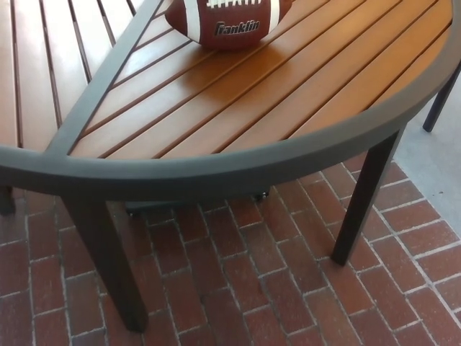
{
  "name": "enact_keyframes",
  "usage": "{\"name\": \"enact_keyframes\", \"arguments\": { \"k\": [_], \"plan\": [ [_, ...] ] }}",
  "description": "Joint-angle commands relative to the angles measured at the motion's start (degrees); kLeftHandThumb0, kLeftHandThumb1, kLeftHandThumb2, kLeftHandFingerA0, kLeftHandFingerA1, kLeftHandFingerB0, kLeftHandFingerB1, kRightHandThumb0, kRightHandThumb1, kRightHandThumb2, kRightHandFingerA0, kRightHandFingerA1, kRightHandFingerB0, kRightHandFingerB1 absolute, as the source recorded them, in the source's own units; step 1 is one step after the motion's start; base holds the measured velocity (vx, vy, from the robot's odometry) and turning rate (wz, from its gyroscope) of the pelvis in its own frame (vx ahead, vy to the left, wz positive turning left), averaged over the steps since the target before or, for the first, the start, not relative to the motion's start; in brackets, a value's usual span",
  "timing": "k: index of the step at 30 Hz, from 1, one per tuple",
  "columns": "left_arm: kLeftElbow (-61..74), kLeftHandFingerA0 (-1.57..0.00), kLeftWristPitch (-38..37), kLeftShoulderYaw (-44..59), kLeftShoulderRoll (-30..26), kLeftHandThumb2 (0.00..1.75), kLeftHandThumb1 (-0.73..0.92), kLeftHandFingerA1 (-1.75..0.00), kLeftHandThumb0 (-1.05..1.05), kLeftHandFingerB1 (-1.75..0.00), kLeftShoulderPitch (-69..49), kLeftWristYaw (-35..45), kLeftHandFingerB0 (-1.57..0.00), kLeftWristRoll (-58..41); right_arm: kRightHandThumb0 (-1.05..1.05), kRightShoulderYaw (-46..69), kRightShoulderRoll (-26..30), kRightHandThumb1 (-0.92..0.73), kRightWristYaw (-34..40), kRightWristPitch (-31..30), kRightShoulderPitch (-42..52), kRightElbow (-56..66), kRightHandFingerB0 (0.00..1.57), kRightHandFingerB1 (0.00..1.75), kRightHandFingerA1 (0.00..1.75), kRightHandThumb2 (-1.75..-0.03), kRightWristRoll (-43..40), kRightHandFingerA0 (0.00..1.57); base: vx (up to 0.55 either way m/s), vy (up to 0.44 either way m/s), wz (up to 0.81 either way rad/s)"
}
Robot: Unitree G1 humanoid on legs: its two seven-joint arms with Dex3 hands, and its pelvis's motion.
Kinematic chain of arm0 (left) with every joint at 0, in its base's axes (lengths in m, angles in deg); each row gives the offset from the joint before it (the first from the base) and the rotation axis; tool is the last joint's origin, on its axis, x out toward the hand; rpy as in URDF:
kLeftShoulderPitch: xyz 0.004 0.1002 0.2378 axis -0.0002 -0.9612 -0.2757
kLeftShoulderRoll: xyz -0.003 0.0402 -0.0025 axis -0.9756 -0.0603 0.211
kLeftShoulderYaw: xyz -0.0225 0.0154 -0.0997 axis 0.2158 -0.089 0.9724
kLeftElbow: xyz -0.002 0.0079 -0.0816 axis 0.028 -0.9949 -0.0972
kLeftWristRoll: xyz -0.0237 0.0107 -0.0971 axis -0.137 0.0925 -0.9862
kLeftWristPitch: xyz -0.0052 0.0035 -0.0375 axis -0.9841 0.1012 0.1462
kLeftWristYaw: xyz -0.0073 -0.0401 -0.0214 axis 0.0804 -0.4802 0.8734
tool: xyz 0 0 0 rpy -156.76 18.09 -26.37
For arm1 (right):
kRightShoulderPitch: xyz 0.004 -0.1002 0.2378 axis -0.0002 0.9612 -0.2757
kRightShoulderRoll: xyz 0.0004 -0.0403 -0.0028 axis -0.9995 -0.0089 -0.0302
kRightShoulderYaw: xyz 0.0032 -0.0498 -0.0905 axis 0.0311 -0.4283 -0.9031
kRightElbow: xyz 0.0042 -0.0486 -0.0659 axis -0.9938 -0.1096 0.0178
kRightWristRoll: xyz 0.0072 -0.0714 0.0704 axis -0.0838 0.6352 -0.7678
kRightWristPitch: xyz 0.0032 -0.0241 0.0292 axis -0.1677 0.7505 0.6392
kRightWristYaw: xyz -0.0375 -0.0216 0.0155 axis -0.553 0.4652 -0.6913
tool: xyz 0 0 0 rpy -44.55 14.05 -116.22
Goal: Pick up a football using both hands and turn around and walk towards another desk and put it on the desk
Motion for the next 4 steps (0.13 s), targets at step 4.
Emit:
{"name": "enact_keyframes", "arguments": {
  "k": [4],
  "plan": [
    [-0.16, -1.00, -5.25, 0.66, -0.65, 0.67, 0.68, -0.85, -0.06, -0.66, -0.34, -0.51, -0.96, 0.05, -0.16, 0.63, 0.09, -0.62, -0.25, -0.05, -0.48, -1.08, 0.89, 0.55, 0.57, -0.60, -0.91, 1.14, 0.00, 0.000, 0.00]
  ]
}}
